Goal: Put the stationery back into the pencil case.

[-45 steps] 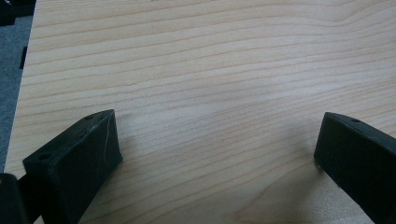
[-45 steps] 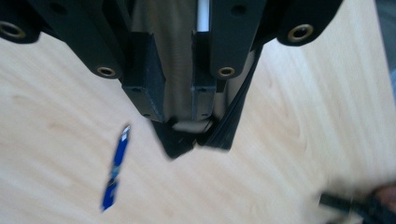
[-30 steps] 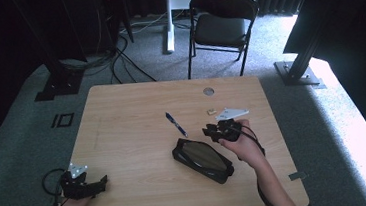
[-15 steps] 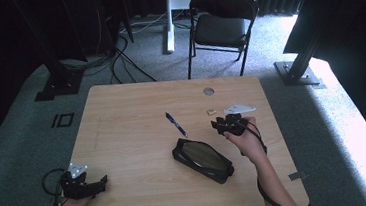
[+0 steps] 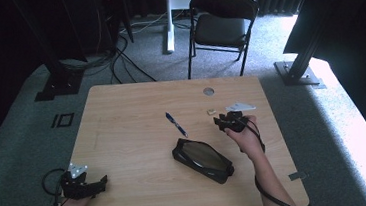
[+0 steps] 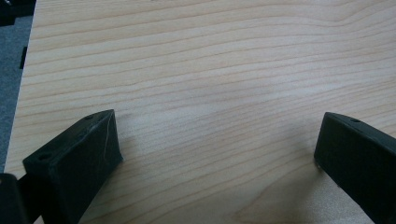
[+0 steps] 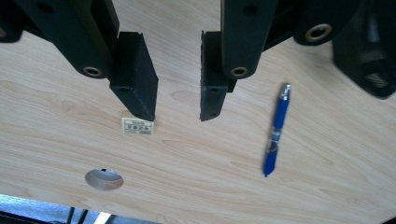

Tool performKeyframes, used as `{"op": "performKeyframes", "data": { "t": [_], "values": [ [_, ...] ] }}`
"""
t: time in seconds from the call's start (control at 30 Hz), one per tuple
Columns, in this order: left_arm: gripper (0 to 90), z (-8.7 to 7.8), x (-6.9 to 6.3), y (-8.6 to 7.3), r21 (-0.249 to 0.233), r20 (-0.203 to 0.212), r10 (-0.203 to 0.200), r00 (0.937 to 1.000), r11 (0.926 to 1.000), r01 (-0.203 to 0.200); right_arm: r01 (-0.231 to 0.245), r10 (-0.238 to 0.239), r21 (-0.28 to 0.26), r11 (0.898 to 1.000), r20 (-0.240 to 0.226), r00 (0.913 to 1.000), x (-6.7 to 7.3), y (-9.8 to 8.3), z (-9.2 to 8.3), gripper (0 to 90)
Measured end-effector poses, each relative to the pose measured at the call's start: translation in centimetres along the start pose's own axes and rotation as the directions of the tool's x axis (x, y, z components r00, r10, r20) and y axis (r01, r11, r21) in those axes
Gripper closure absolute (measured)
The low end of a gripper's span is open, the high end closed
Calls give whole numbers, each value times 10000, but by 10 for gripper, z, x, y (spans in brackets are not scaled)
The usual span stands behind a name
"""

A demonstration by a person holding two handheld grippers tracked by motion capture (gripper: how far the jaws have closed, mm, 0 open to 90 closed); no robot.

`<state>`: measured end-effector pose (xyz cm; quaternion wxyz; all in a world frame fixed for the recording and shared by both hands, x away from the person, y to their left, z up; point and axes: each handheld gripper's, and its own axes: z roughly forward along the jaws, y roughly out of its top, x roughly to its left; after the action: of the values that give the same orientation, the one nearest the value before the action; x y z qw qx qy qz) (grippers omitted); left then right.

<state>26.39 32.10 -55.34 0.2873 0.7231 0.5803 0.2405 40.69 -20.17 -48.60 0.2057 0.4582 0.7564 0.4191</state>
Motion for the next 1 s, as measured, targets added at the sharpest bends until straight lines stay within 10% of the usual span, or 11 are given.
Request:
{"op": "performKeyframes", "data": {
  "t": [1.0],
  "values": [
    [5,0,0,0,-1,0,0,10000,10000,0,-629,566,587,9963,1024,9931,-22,13,58,598]
  ]
}}
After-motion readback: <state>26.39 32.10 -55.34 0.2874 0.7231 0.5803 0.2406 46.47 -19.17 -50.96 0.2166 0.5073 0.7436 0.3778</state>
